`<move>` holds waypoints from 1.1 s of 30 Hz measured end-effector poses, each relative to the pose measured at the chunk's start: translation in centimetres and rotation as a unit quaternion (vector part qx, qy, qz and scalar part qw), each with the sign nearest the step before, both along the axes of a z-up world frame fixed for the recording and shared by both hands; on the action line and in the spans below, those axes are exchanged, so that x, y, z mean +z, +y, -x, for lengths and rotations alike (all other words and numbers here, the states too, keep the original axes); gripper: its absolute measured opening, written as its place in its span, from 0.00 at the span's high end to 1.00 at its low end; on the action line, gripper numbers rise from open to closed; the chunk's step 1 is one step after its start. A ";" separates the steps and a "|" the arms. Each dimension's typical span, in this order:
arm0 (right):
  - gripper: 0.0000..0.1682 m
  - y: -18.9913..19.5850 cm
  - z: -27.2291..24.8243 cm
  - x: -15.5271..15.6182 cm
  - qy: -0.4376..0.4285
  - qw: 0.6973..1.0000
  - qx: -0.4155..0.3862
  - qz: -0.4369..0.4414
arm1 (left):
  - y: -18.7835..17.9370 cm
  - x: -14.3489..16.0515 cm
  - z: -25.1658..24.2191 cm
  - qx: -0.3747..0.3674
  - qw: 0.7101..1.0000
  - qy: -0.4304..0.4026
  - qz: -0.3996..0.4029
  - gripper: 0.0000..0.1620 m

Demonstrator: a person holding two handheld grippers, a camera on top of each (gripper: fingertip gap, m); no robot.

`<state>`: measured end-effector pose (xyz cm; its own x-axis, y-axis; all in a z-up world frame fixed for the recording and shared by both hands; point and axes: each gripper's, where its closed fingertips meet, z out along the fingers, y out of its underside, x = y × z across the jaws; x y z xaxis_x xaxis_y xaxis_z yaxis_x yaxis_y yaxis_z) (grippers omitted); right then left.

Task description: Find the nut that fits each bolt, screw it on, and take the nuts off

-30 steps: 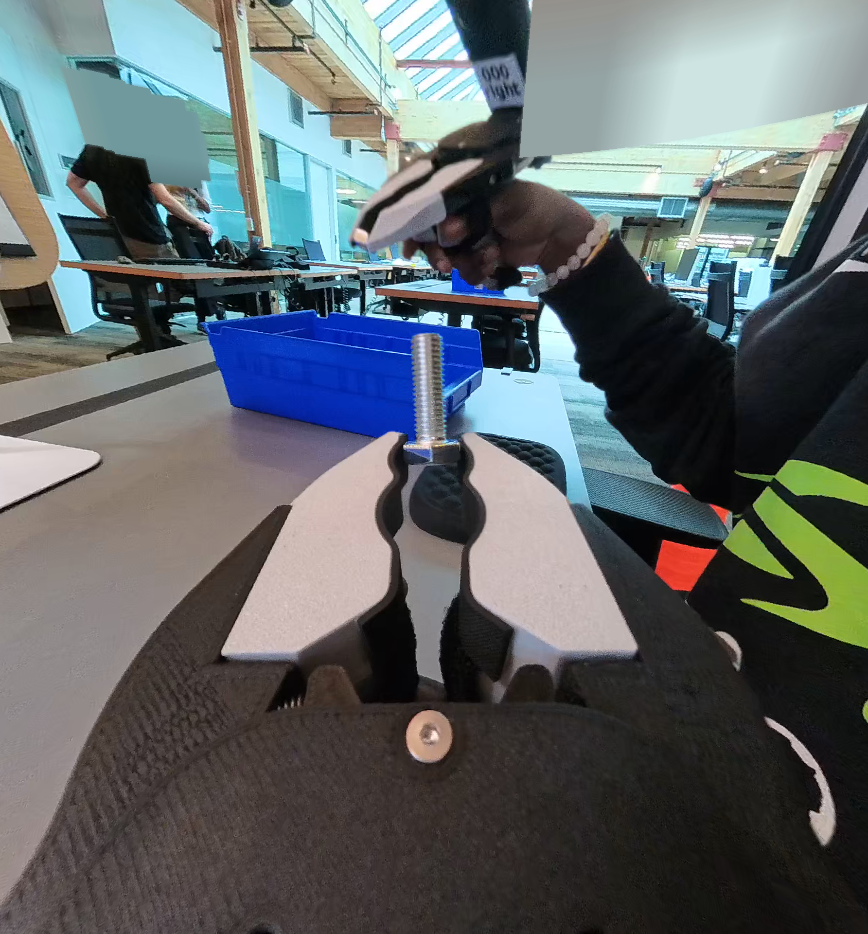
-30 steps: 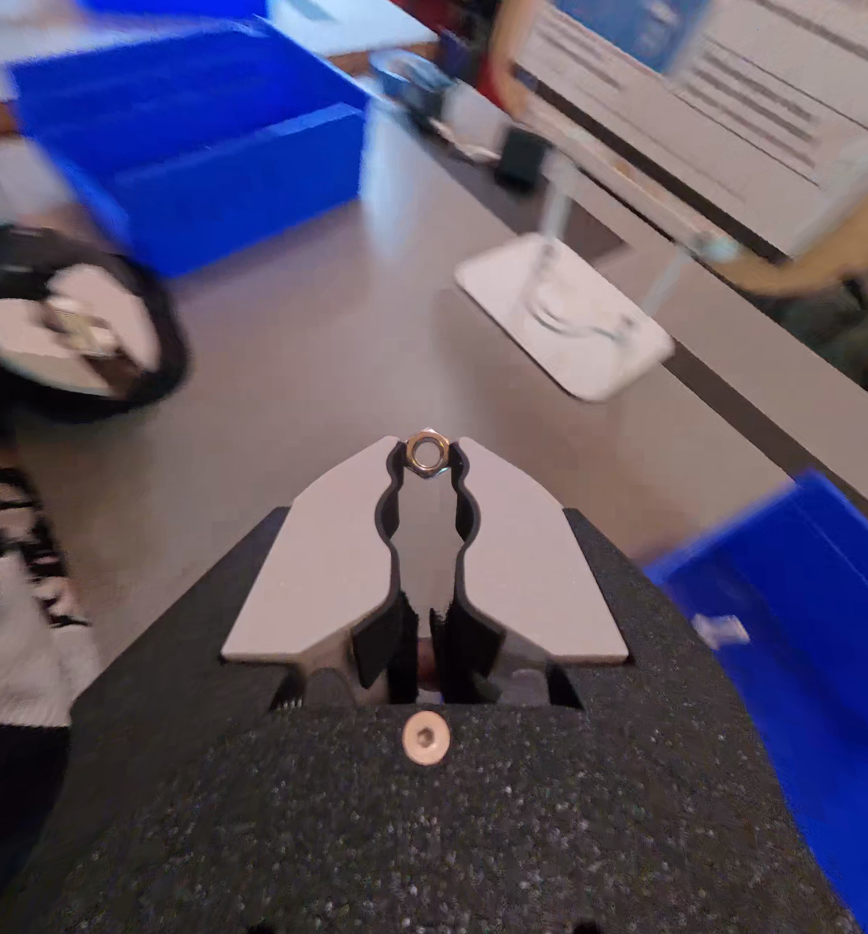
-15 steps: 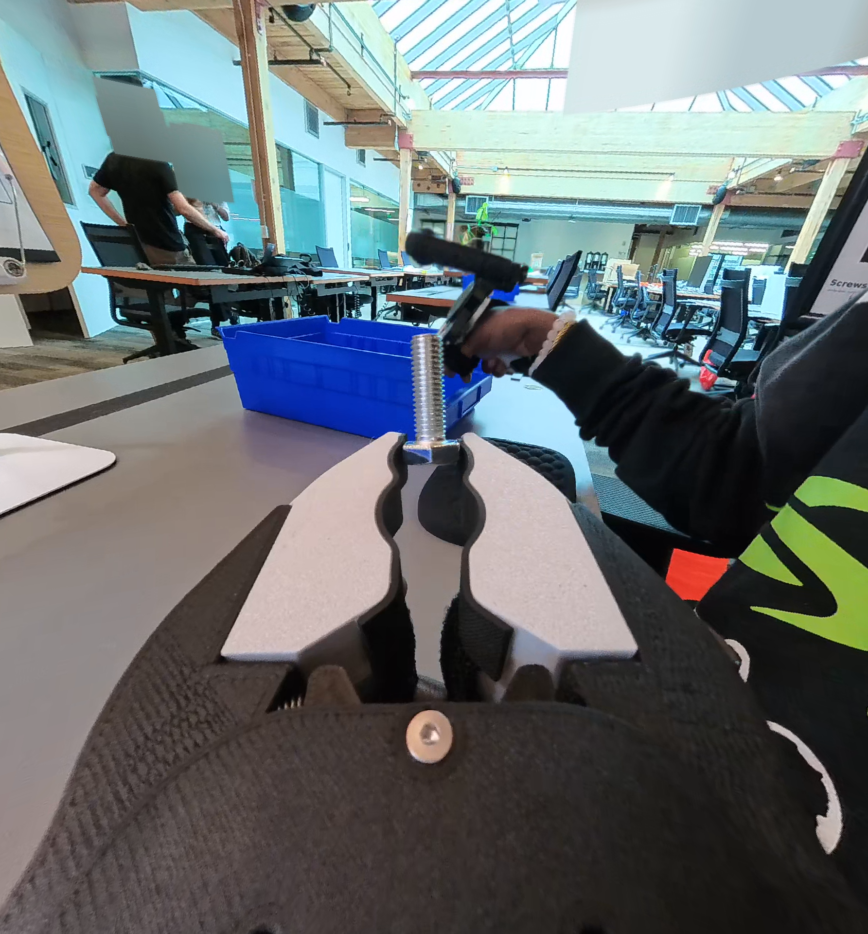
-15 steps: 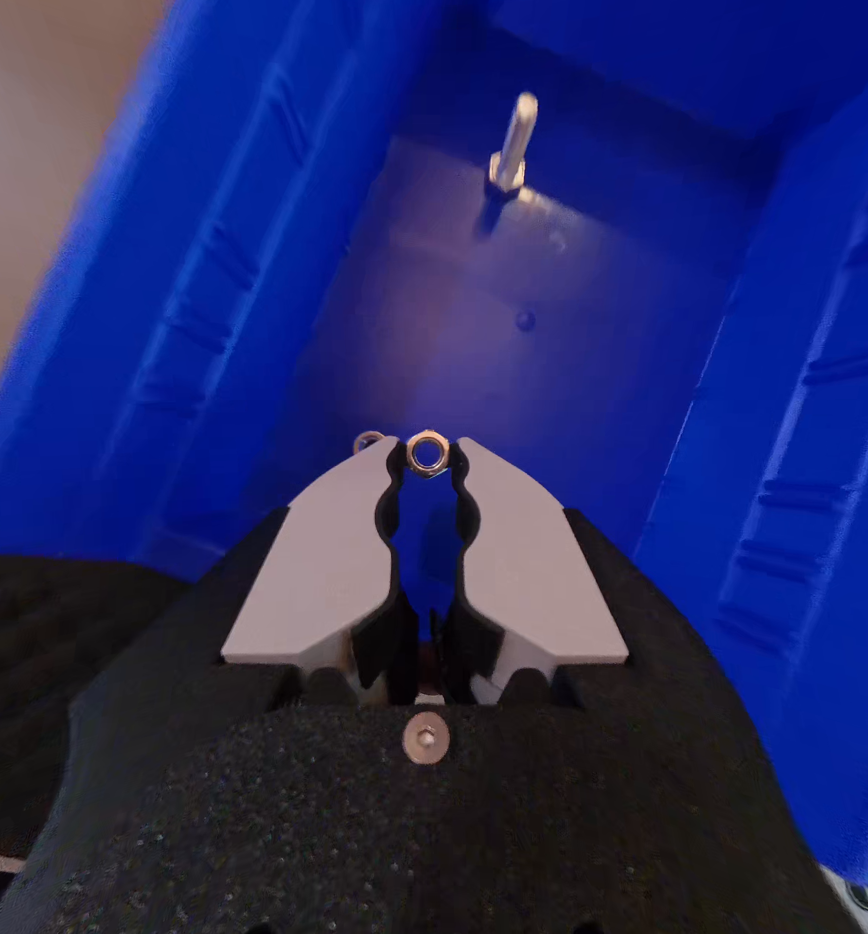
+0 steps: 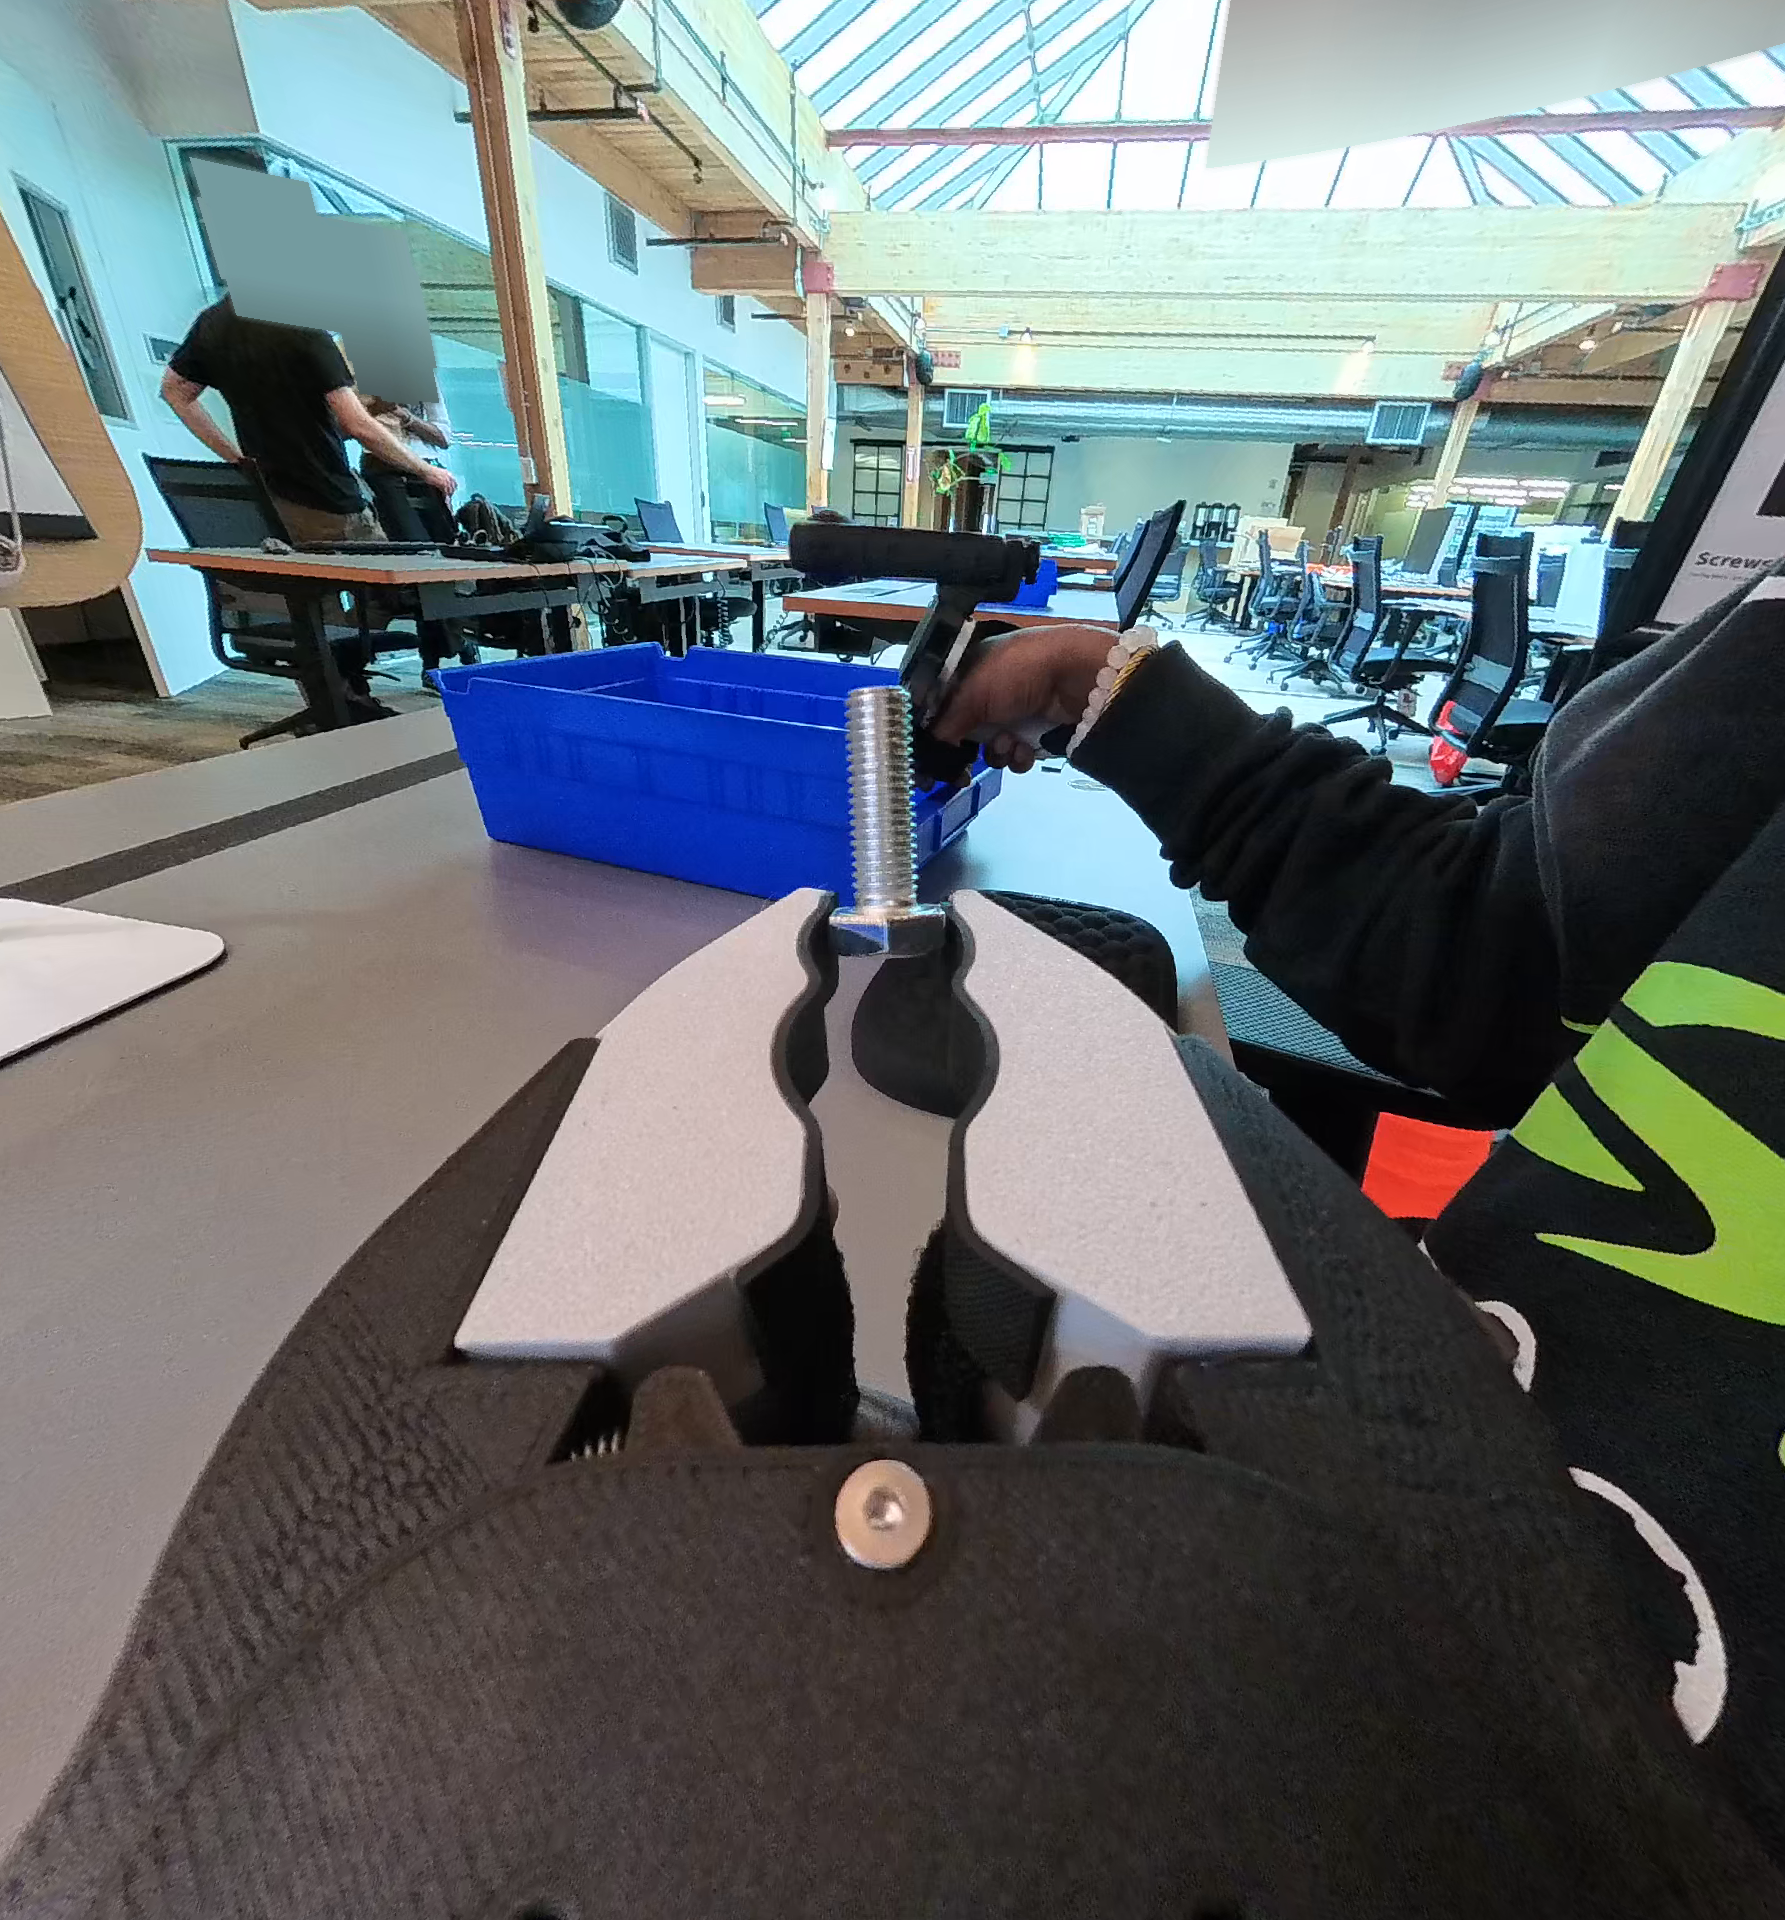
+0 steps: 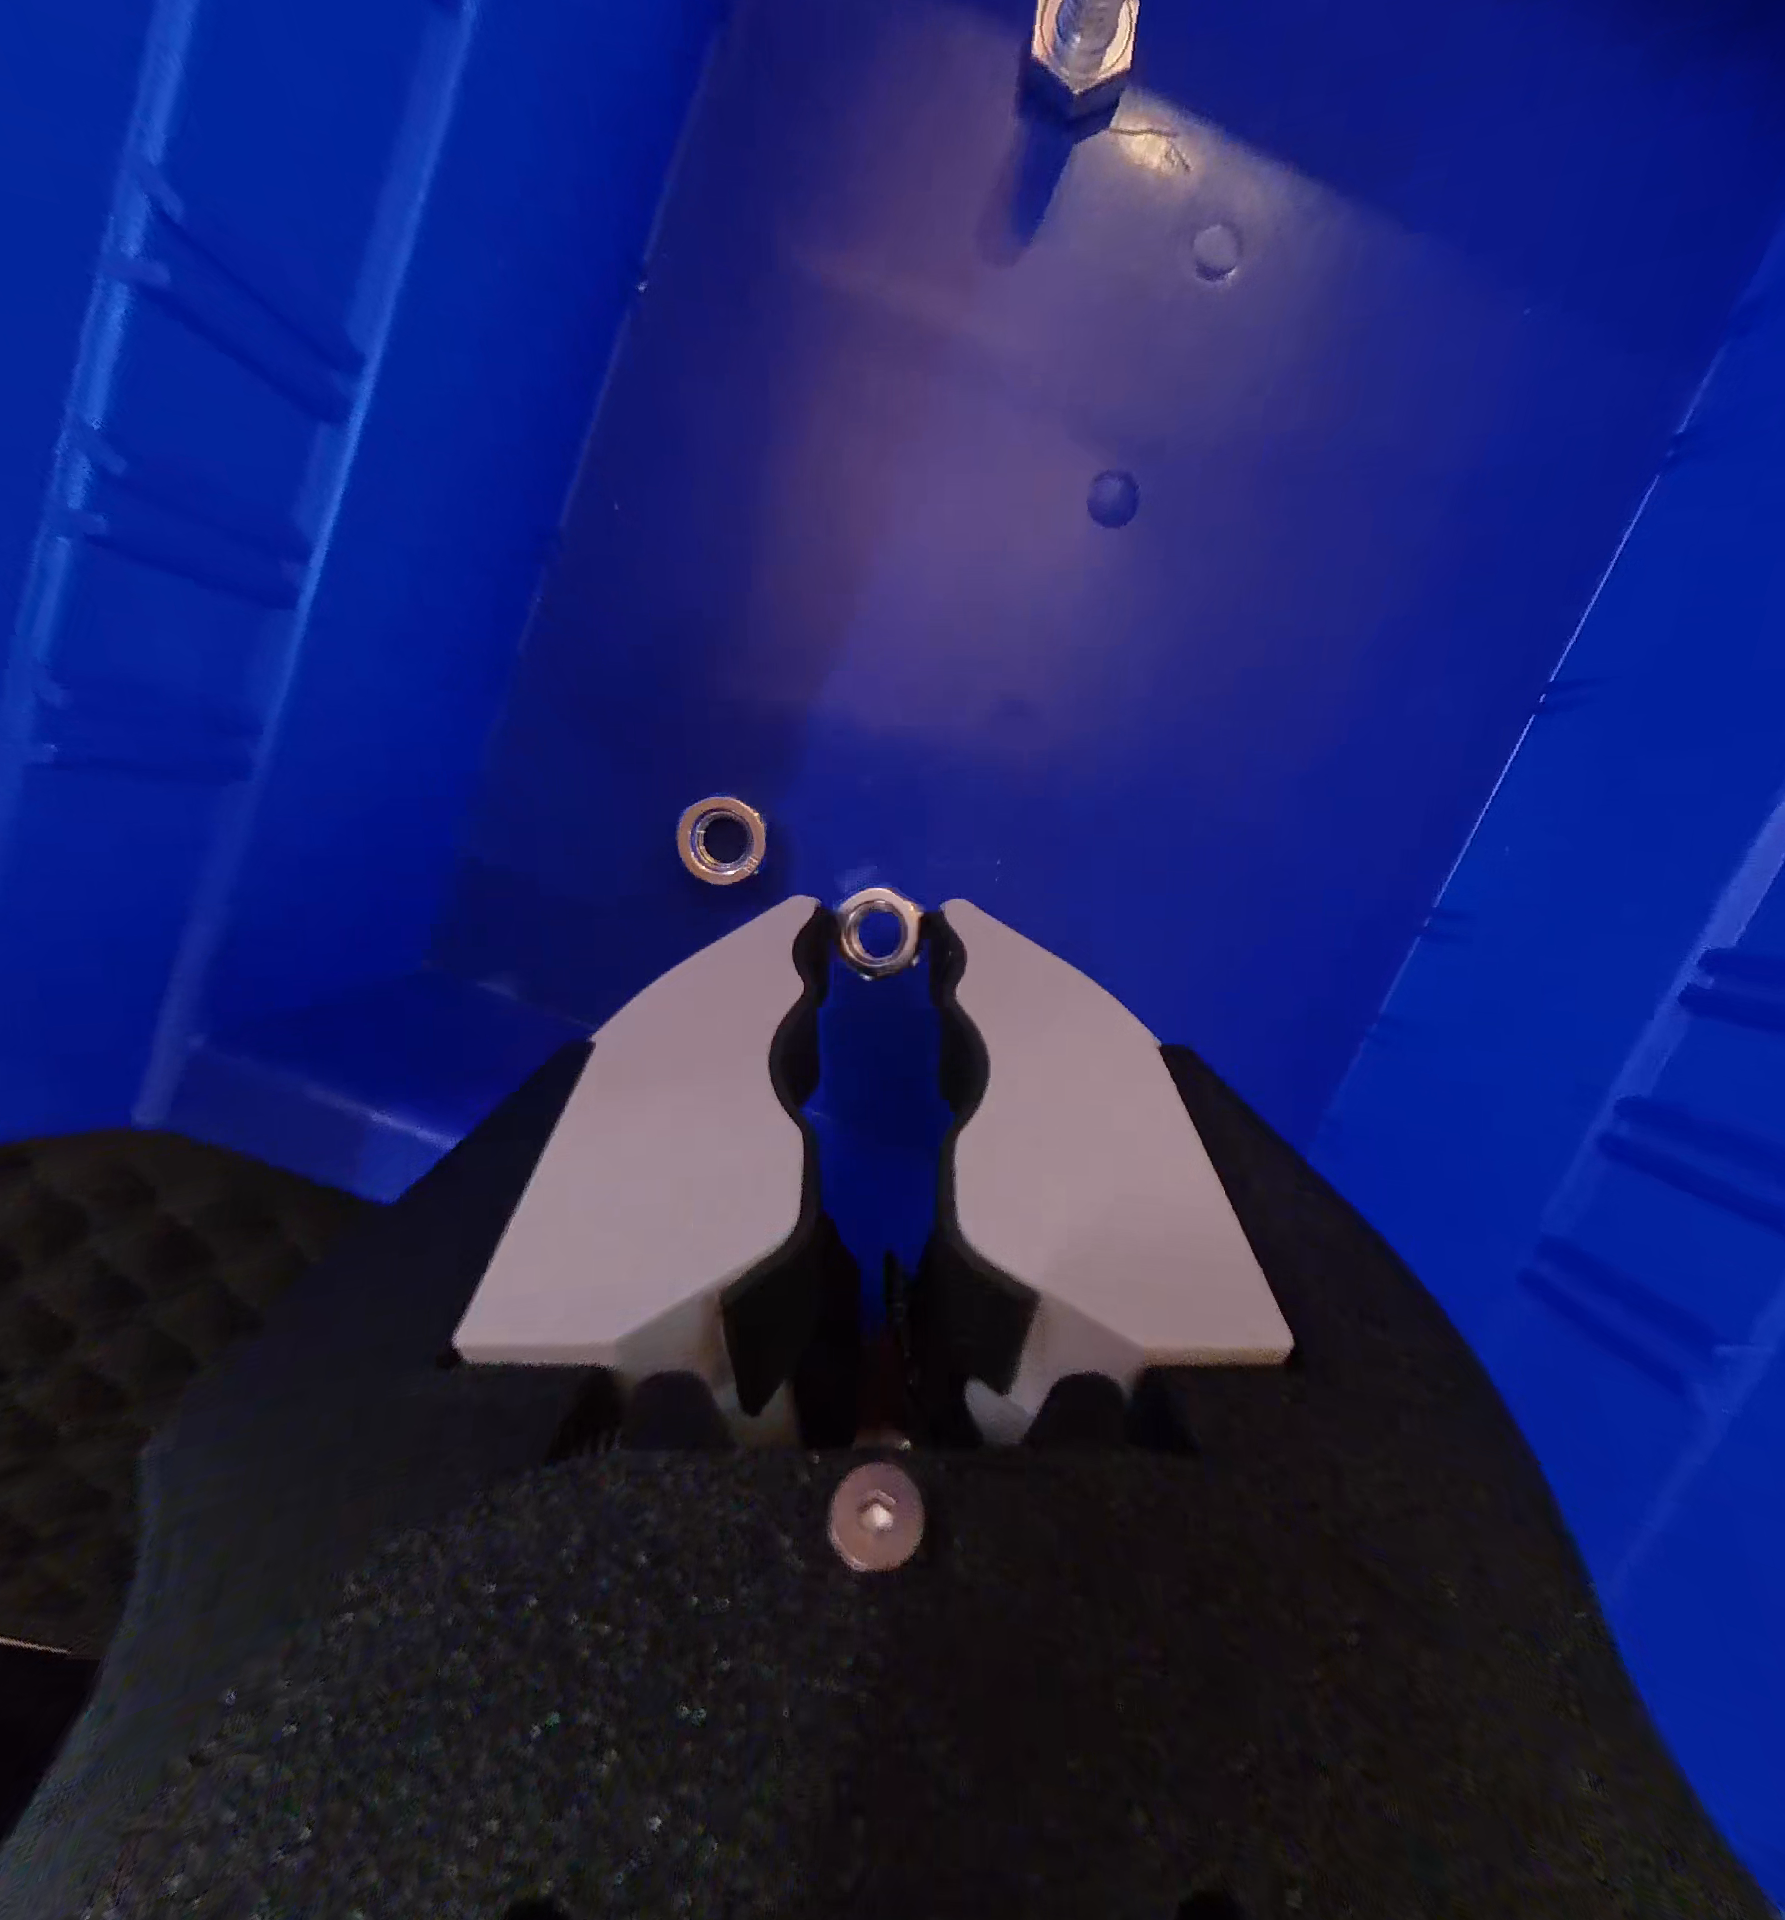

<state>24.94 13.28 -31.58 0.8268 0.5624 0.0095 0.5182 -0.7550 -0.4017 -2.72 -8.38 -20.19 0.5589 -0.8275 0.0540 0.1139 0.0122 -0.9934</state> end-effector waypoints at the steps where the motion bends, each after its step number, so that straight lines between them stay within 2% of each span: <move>1: 0.89 0.0 0.0 0.0 -0.001 1.000 0.000 0.000 | 0.0 0.0 0.0 0.000 1.000 -0.001 0.000 0.89; 5: 0.86 0.3 0.0 1.1 0.002 0.999 -0.010 -0.031 | 0.0 0.0 0.0 0.002 1.000 -0.001 0.000 0.89; 7: 0.86 0.5 1.0 3.2 0.024 0.996 -0.002 -0.082 | 0.1 0.0 0.1 0.003 1.000 -0.002 0.000 0.89; 10: 0.85 -0.6 5.3 7.8 0.101 0.978 0.058 -0.173 | 0.1 0.0 0.1 0.003 1.000 -0.001 0.002 0.89; 12: 0.85 -3.2 10.1 11.6 0.195 0.947 0.132 -0.219 | 0.1 -0.1 0.0 0.004 1.000 0.001 0.002 0.89; 14: 0.85 -7.7 15.9 15.1 0.304 0.891 0.239 -0.239 | 0.2 -0.1 0.0 0.005 1.000 0.002 0.002 0.89; 16: 0.85 -13.2 20.8 16.7 0.378 0.829 0.348 -0.222 | 0.2 -0.1 0.0 0.006 1.000 0.003 0.003 0.89; 19: 0.84 -19.4 25.8 16.0 0.419 0.770 0.455 -0.156 | 0.2 -0.2 0.0 0.006 1.000 0.004 0.002 0.89; 21: 0.84 -21.7 27.9 15.1 0.427 0.752 0.489 -0.115 | 0.2 -0.2 0.0 0.006 1.000 0.005 0.001 0.89; 25: 0.86 -22.7 30.0 14.9 0.443 0.738 0.499 -0.094 | 0.2 -0.2 0.0 0.005 1.000 0.005 0.001 0.89; 28: 0.94 -22.4 30.3 14.9 0.443 0.739 0.498 -0.099 | 0.1 -0.2 -0.1 0.004 1.000 0.006 -0.001 0.89; 32: 0.94 -22.4 29.9 15.0 0.433 0.740 0.503 -0.106 | 0.1 -0.1 -0.3 0.001 1.000 0.004 -0.004 0.88; 33: 0.94 -22.1 29.8 15.0 0.430 0.744 0.499 -0.113 | 0.1 0.0 -0.3 0.000 1.000 0.000 -0.007 0.84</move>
